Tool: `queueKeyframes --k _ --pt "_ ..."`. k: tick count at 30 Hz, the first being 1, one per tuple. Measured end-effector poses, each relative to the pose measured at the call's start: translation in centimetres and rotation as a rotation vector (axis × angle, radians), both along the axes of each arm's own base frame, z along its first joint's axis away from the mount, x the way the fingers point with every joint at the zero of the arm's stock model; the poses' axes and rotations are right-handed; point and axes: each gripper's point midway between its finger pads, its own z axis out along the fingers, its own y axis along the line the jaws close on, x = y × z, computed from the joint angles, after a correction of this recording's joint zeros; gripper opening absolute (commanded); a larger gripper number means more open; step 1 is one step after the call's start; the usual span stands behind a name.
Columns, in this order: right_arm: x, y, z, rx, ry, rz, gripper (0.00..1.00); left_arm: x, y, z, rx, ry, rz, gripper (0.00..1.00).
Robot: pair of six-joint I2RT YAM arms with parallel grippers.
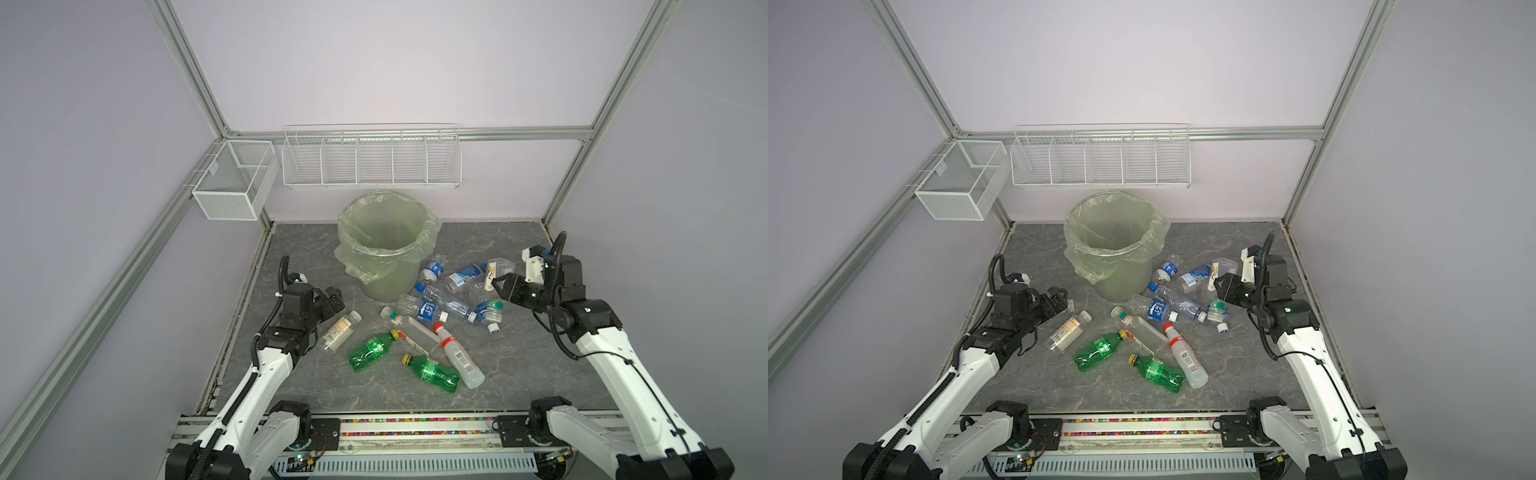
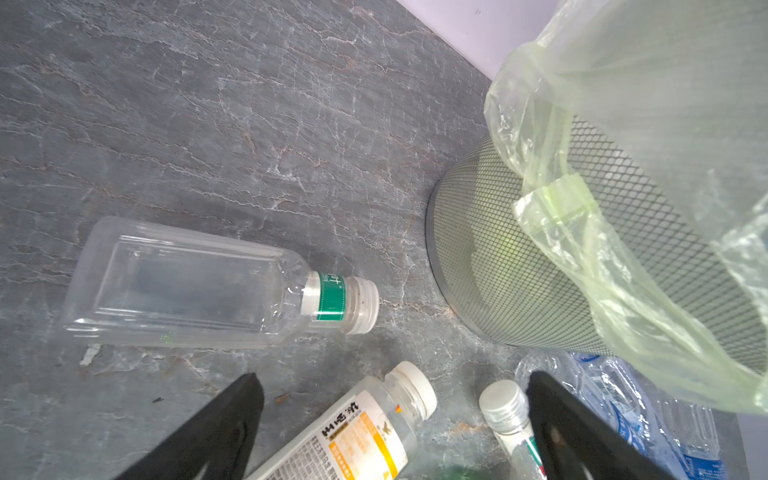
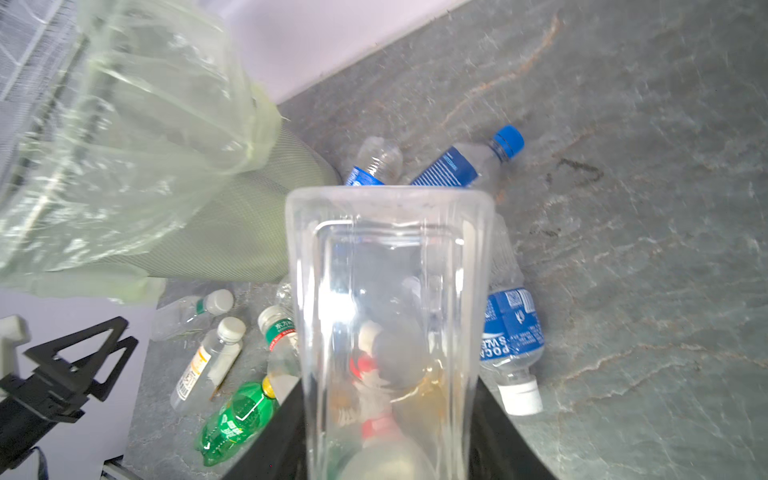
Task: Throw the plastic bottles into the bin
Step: 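Close the right gripper on the clear square bottle and lift it, then carry the clear square bottle over the bin with the right gripper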
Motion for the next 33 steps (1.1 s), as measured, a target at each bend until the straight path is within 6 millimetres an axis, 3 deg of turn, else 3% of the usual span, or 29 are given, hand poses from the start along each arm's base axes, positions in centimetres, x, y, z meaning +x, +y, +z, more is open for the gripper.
queueKeyframes --k 12,20,27,33 --pt "0.0 6.8 4.0 0.042 -0.111 0.211 0.43 0.3 -0.4 -0.8 -0.021 0.042 -0.002 0.99" --pt "-0.2 10.7 8.1 0.079 -0.222 0.318 0.43 0.4 -0.8 -1.0 -0.044 0.059 -0.009 0.99" --pt "-0.2 13.4 9.6 0.098 -0.276 0.384 0.44 0.4 -1.0 -1.1 -0.055 0.063 -0.011 0.99" --pt "-1.1 14.3 11.3 0.109 -0.357 0.414 0.44 0.5 -1.0 -1.3 -0.058 0.067 -0.011 0.99"
